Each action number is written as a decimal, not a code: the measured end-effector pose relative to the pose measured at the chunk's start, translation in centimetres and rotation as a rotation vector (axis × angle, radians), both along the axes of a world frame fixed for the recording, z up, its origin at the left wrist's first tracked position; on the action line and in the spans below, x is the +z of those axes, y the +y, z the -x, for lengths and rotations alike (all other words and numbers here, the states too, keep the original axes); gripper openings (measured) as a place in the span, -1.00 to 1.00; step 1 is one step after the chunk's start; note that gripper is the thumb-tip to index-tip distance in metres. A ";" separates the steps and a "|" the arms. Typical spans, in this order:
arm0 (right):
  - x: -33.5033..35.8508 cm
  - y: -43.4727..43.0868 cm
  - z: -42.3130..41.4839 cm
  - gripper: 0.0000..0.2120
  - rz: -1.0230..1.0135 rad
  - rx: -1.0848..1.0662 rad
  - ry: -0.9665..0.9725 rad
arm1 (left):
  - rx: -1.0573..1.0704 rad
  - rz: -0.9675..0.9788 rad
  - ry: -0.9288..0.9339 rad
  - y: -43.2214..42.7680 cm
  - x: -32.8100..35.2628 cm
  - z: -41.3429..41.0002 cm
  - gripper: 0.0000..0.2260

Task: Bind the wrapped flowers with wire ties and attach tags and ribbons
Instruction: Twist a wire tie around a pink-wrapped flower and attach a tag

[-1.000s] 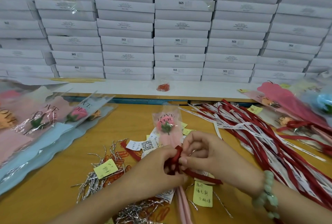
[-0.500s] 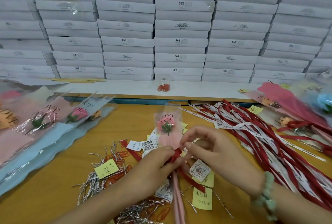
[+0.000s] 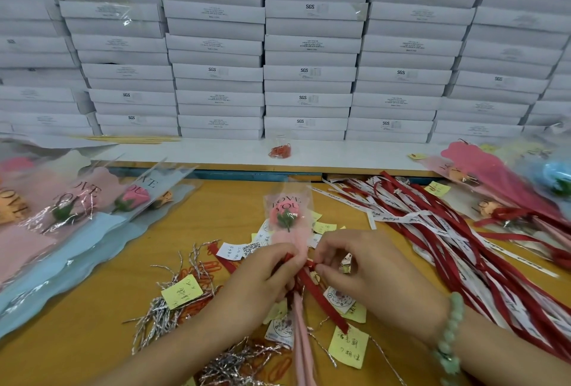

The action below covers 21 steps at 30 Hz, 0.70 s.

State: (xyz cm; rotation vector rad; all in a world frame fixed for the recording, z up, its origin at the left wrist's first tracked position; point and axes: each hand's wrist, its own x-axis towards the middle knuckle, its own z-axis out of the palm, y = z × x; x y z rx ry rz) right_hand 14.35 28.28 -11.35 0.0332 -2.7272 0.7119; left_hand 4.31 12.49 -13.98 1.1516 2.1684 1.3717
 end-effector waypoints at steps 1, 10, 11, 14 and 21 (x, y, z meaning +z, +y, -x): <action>0.1 -0.1 -0.1 -0.93 -0.034 0.000 0.000 | 0.011 -0.031 -0.038 0.0 0.0 0.1 -0.78; 1.0 -1.0 -0.8 -0.91 -0.190 -0.009 0.093 | 0.129 -0.134 -0.128 -0.4 0.2 0.3 -0.91; 1.1 -1.1 -0.9 -0.91 -0.201 -0.006 0.095 | 0.145 -0.144 -0.139 -0.4 0.3 0.2 -0.91; 1.0 -1.4 -0.9 -0.91 -0.078 0.013 0.059 | 0.184 -0.185 -0.176 -0.6 0.6 0.0 -0.93; -0.9 -0.9 -0.2 -0.88 0.077 -0.080 -0.051 | 0.183 -0.157 -0.170 -0.5 0.7 -0.4 -0.85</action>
